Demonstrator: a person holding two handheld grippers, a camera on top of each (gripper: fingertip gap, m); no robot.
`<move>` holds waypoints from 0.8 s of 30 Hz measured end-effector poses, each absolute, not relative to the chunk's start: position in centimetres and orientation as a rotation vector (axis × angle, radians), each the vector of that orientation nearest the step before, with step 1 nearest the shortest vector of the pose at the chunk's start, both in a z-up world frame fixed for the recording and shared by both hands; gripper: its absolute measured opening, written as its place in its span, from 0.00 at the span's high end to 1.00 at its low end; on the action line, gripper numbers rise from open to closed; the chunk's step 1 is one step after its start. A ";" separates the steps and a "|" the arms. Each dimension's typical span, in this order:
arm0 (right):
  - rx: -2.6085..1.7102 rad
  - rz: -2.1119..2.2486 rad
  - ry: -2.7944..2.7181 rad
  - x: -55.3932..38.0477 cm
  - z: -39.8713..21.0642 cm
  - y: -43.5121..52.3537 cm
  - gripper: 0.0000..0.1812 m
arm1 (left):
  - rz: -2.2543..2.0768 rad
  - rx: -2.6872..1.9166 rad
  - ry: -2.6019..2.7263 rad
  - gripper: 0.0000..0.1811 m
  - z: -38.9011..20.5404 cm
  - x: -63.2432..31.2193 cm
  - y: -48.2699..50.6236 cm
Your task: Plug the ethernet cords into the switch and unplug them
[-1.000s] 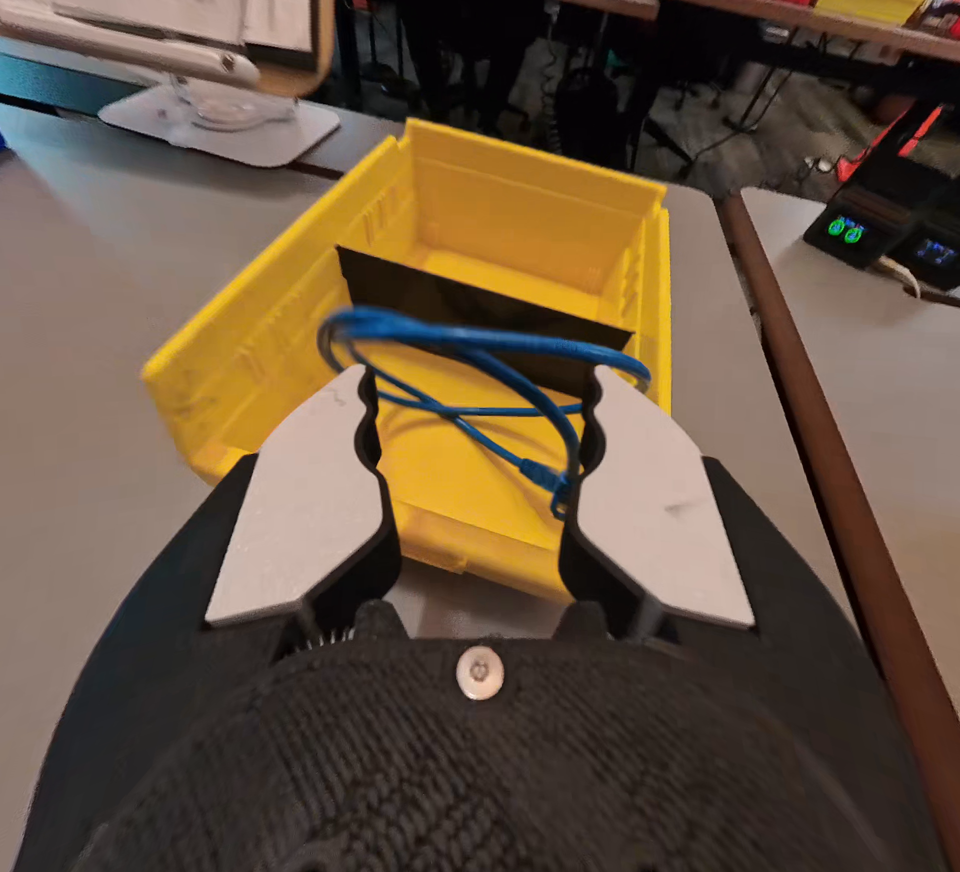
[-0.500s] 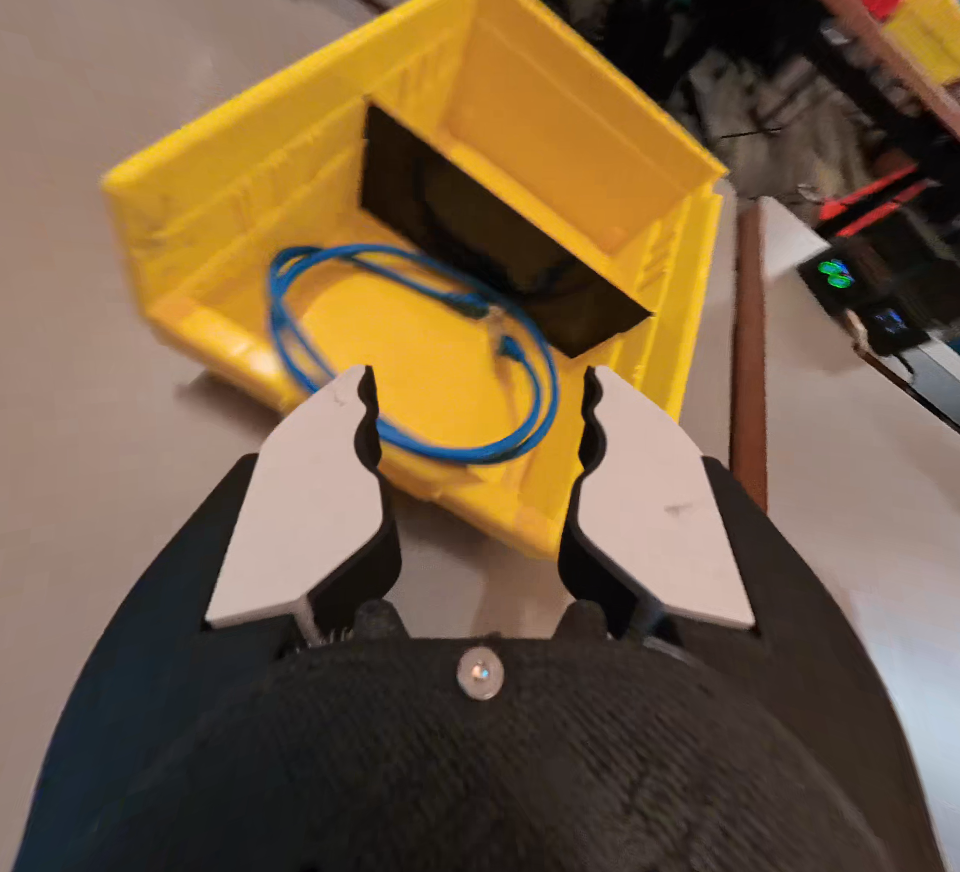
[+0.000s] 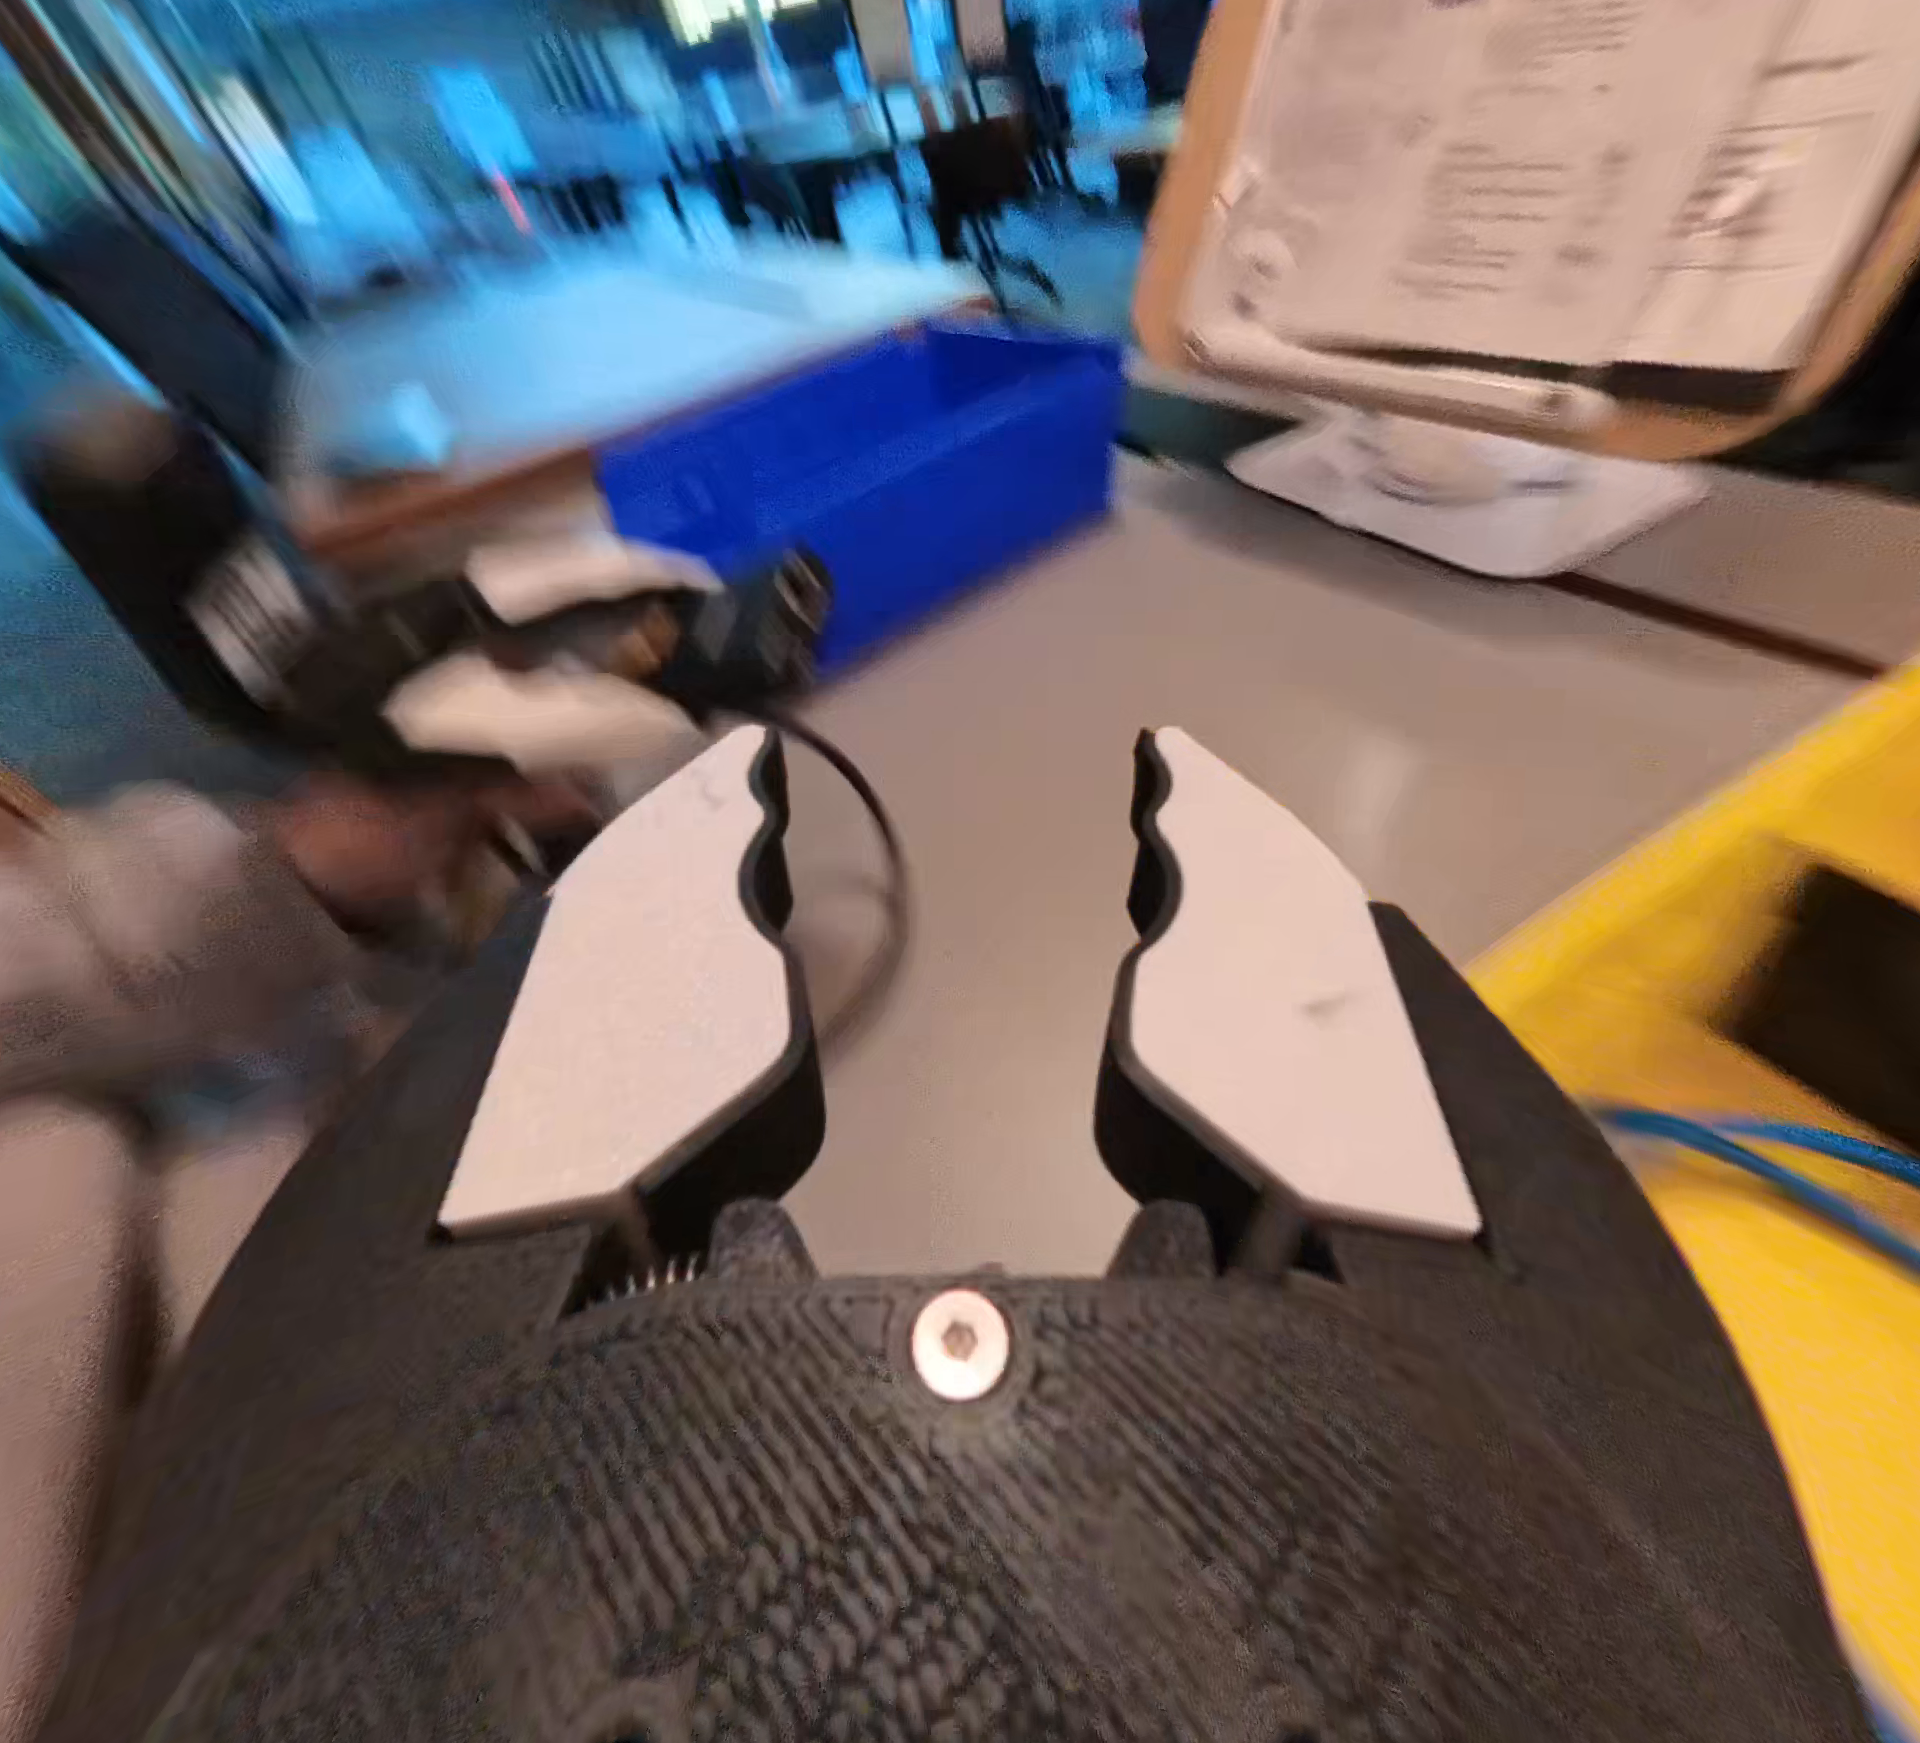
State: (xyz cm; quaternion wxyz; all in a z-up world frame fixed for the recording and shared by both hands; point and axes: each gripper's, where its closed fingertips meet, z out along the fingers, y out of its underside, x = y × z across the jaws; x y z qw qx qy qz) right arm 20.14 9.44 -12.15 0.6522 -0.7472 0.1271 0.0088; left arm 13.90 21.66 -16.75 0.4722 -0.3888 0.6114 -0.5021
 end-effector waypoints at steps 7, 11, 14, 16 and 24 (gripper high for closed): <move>-1.544 0.709 0.485 13.4 -16.0 19.3 0.67 | -1.206 -0.912 1.504 0.69 -16.1 13.6 21.2; -1.399 0.790 0.509 13.1 -15.5 20.2 0.85 | -1.150 -0.849 1.522 0.69 -15.8 13.5 20.8; -1.385 0.849 0.431 12.9 -14.9 19.5 0.87 | -1.196 -0.779 1.562 0.70 -15.3 13.1 20.0; -1.431 0.891 0.349 12.8 -14.4 18.5 0.87 | -1.319 -0.737 1.683 0.67 -14.7 12.2 18.9; -1.697 0.732 0.013 10.3 -13.7 15.9 0.87 | -1.676 -0.883 2.212 0.73 -12.2 10.2 17.4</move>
